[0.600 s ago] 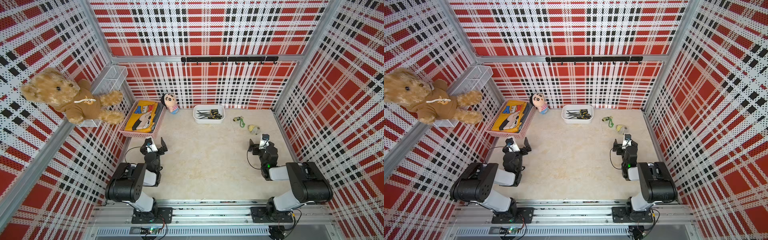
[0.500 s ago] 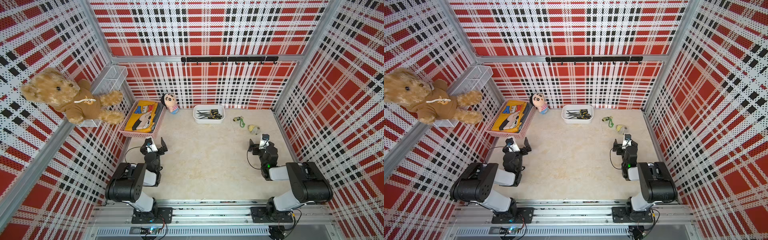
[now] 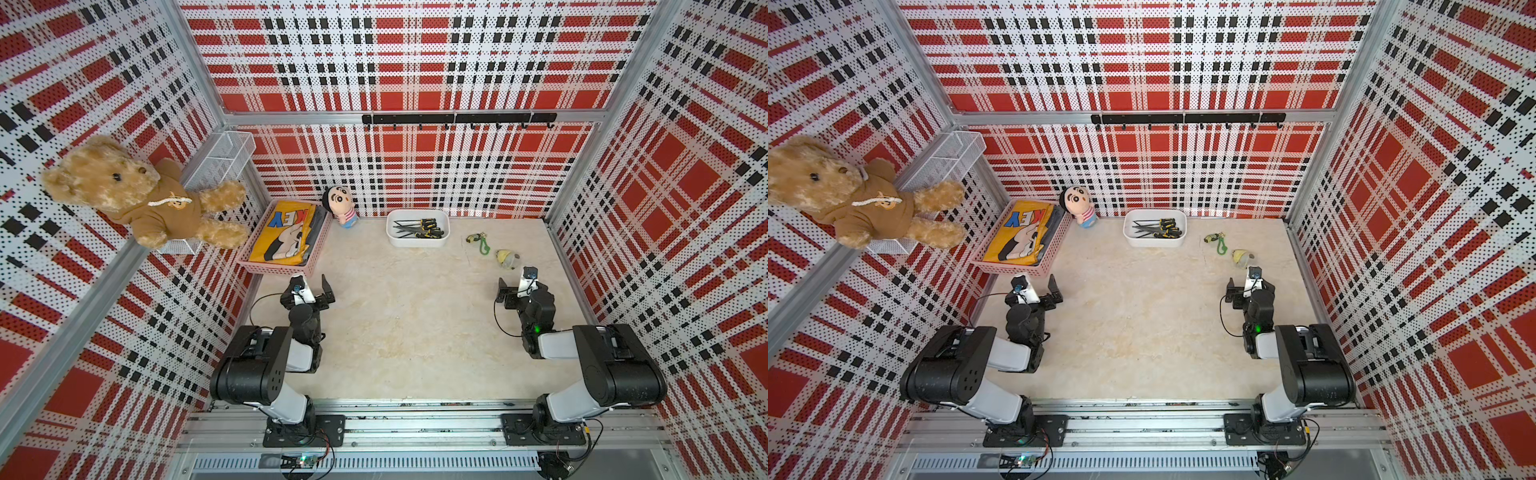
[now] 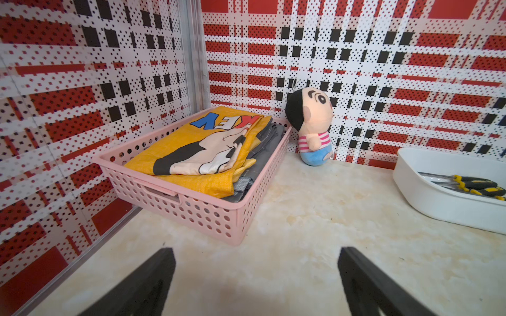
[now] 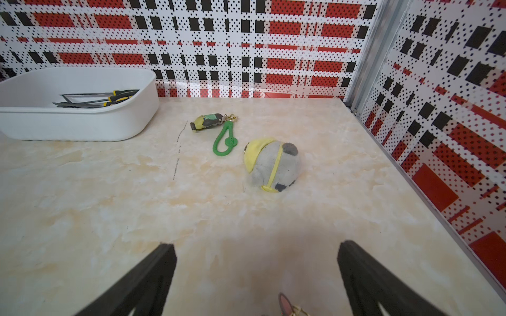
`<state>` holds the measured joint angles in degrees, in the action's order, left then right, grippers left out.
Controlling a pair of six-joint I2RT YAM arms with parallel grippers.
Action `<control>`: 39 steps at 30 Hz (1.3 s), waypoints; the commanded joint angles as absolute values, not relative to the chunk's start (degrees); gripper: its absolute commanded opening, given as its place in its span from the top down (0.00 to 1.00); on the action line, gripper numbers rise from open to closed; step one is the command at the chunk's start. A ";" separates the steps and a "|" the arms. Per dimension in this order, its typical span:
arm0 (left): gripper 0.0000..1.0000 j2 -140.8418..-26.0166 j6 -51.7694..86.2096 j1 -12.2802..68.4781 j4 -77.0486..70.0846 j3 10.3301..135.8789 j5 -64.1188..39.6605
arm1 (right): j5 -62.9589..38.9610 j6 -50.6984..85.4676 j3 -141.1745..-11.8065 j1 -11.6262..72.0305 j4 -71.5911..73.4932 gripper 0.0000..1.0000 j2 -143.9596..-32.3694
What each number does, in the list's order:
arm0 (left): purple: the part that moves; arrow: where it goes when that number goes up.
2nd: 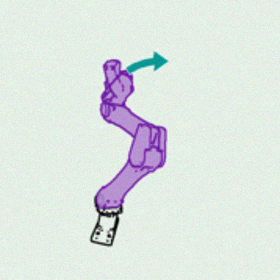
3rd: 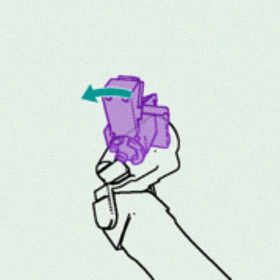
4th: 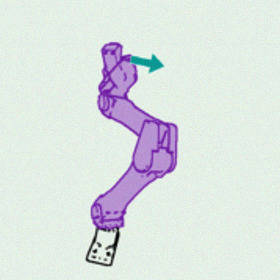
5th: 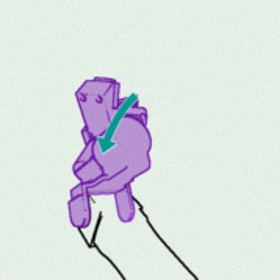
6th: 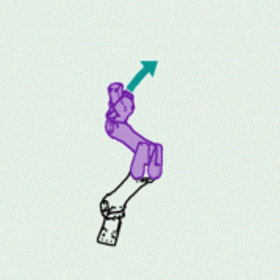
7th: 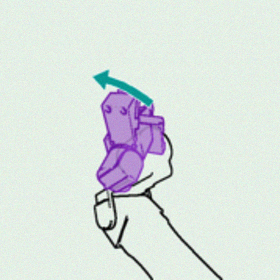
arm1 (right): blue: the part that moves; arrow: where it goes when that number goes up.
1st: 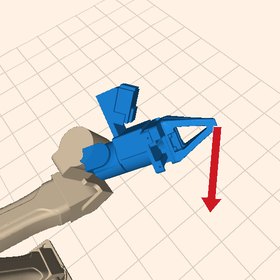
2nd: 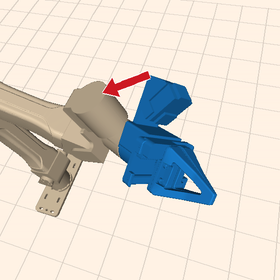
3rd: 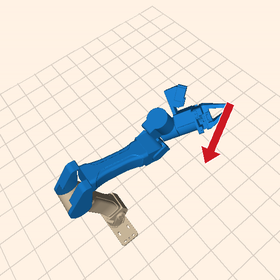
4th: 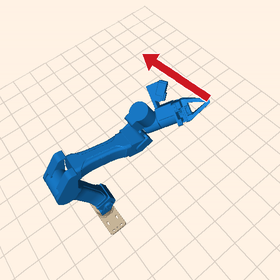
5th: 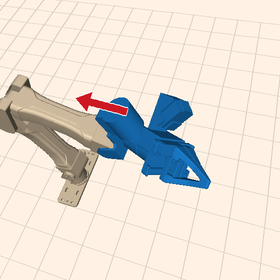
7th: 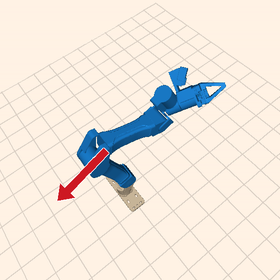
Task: Take the file tool out of the storage box
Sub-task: Move the storage box to the center of the board.
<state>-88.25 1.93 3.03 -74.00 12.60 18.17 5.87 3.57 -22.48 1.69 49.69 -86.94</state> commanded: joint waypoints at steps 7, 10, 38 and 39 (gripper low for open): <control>0.05 -81.11 8.06 16.75 -40.67 34.59 28.35 | 6.81 7.17 -52.02 1.88 12.44 0.00 -81.40; 0.07 -87.13 17.38 21.89 -34.06 44.81 26.91 | 5.01 8.79 -61.81 3.59 -8.32 0.00 -85.28; 0.18 -135.72 79.89 26.14 -9.44 106.44 0.87 | 1.36 11.26 -65.99 11.37 -17.52 0.00 -84.65; 0.19 -136.44 80.82 25.83 -9.83 107.03 0.08 | 1.08 11.17 -66.19 11.42 -17.73 0.00 -85.00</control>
<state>-133.56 76.09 27.18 -8.71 104.86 2.83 3.29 10.52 -64.66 11.51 -16.97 -84.23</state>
